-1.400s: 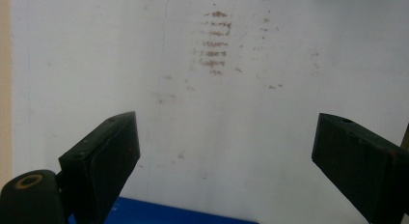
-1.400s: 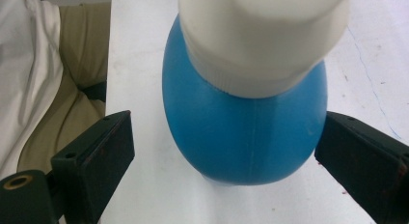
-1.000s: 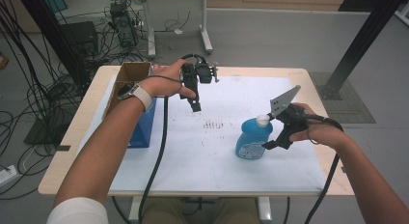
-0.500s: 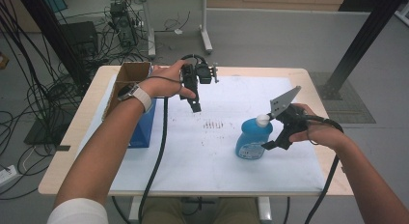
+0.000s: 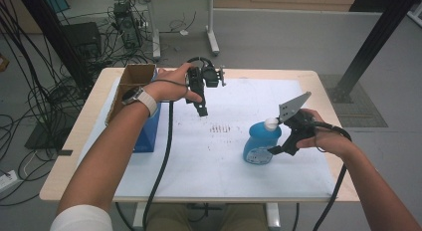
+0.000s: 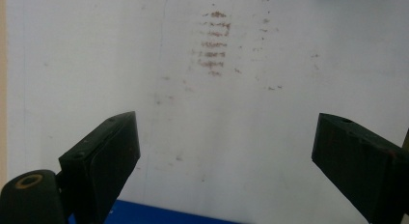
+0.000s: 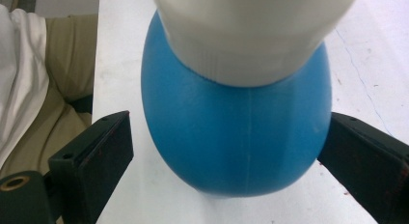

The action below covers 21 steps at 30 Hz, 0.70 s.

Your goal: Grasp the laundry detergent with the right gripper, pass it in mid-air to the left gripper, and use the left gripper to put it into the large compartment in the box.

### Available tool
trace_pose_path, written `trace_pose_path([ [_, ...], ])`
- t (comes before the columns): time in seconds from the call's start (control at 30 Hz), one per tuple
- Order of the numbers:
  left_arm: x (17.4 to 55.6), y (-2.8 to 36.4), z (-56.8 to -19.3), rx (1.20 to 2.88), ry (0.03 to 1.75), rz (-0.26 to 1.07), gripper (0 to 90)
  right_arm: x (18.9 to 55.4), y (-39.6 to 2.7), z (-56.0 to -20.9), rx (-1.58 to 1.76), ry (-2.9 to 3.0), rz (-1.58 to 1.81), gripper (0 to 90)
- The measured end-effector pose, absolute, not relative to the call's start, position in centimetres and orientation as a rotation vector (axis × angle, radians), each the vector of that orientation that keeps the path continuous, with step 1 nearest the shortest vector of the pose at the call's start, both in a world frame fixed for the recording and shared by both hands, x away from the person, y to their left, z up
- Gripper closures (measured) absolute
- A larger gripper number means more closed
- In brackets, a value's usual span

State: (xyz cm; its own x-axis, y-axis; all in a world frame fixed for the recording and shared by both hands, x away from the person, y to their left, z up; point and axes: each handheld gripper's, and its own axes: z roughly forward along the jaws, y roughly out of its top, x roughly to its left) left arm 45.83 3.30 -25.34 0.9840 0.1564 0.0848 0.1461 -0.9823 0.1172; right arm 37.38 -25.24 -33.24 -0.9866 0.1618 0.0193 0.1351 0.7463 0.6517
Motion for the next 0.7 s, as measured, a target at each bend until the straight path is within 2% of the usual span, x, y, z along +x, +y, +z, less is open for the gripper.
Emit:
trace_pose_path([
  [0.7,45.8,3.4,-25.7,3.019,0.234,0.137,10.0,37.4,-25.4,-34.8,0.238,2.84,1.164,7.7],
])
